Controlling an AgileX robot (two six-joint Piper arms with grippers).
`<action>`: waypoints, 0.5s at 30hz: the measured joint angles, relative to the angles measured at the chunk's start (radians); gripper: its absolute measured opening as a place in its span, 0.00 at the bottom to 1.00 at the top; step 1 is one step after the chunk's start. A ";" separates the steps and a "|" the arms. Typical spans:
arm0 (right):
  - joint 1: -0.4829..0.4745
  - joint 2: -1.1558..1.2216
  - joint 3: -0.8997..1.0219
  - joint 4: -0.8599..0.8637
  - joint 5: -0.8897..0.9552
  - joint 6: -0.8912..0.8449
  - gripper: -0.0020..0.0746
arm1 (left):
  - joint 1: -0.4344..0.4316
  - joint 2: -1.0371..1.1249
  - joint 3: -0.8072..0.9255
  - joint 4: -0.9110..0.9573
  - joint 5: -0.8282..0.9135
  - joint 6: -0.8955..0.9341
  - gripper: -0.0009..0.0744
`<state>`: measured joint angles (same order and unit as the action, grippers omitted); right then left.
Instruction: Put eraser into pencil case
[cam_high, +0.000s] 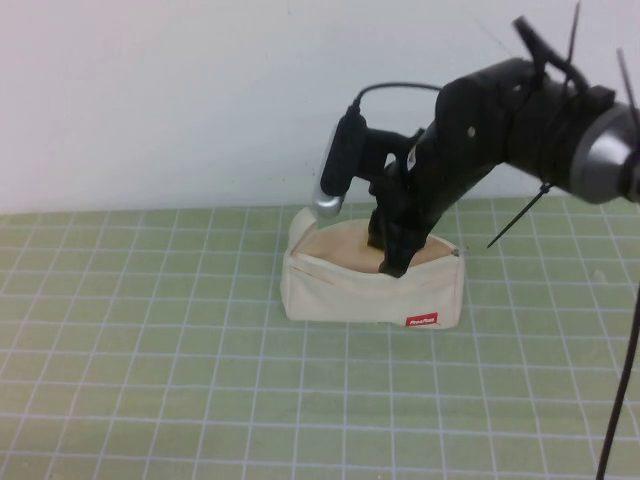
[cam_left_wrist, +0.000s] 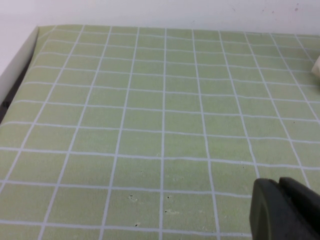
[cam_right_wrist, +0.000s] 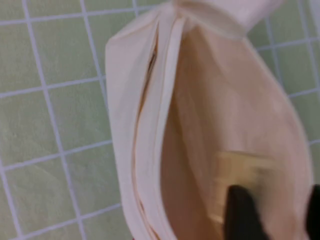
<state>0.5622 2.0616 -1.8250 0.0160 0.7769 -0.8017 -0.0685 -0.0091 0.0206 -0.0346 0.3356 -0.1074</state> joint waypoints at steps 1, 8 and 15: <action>-0.002 0.007 0.000 -0.002 0.002 0.023 0.42 | 0.000 0.000 0.000 0.000 0.000 0.000 0.01; -0.001 -0.002 -0.095 -0.043 0.142 0.080 0.58 | 0.000 0.000 0.000 0.000 0.000 0.000 0.01; -0.001 -0.123 -0.286 -0.081 0.430 0.160 0.09 | 0.000 0.000 0.000 0.000 0.000 0.000 0.01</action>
<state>0.5608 1.9384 -2.1107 -0.0650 1.2067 -0.6413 -0.0685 -0.0091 0.0206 -0.0346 0.3356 -0.1074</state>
